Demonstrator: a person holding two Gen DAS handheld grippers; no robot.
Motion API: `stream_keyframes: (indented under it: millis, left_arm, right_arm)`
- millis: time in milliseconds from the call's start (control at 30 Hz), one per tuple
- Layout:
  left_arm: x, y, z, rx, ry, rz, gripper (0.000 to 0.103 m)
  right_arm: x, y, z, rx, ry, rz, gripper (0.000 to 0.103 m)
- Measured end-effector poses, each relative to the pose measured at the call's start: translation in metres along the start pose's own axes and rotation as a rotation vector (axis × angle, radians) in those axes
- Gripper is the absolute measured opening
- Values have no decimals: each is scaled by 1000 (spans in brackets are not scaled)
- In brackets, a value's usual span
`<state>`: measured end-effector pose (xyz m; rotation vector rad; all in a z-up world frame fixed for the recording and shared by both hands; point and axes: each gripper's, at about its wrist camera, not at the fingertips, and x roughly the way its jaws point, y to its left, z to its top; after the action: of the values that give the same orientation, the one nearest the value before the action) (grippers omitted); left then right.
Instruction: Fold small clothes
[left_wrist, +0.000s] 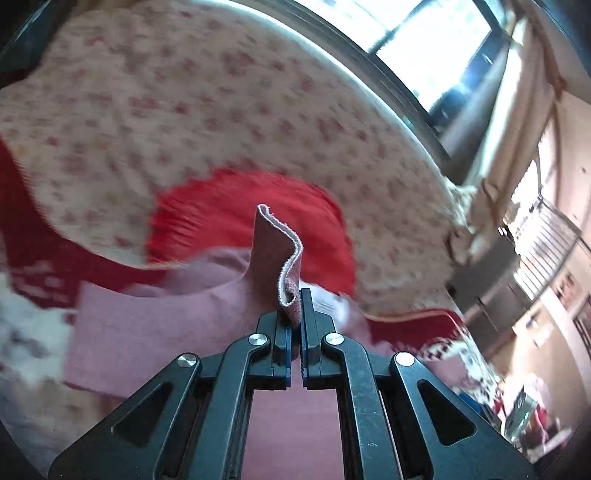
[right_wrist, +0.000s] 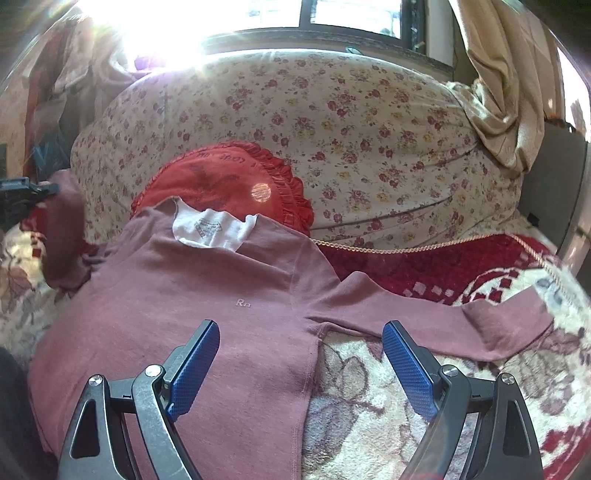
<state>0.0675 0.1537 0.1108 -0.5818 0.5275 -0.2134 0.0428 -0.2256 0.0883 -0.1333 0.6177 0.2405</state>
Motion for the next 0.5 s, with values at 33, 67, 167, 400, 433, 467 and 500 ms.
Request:
stream_keyframes:
  millis: [33, 67, 167, 400, 433, 467, 500]
  left_arm:
    - [14, -10, -8, 6, 23, -14, 2]
    - [29, -18, -16, 15, 50, -27, 2]
    - [64, -33, -43, 60, 118, -30, 2]
    - [96, -28, -94, 80, 215, 0, 2]
    - [97, -30, -95, 91, 214, 0, 2]
    - [98, -31, -99, 94, 218, -6, 2]
    - [99, -32, -102, 97, 224, -12, 2]
  right_arm:
    - [4, -4, 5, 42, 14, 42, 88]
    - [7, -7, 10, 80, 19, 77, 89]
    - [24, -10, 30, 200, 24, 166, 89]
    - [110, 39, 52, 280, 171, 461, 89]
    - [126, 42, 49, 332, 202, 508, 88]
    - [142, 45, 46, 387, 229, 552, 86]
    - [153, 47, 43, 425, 247, 581, 85]
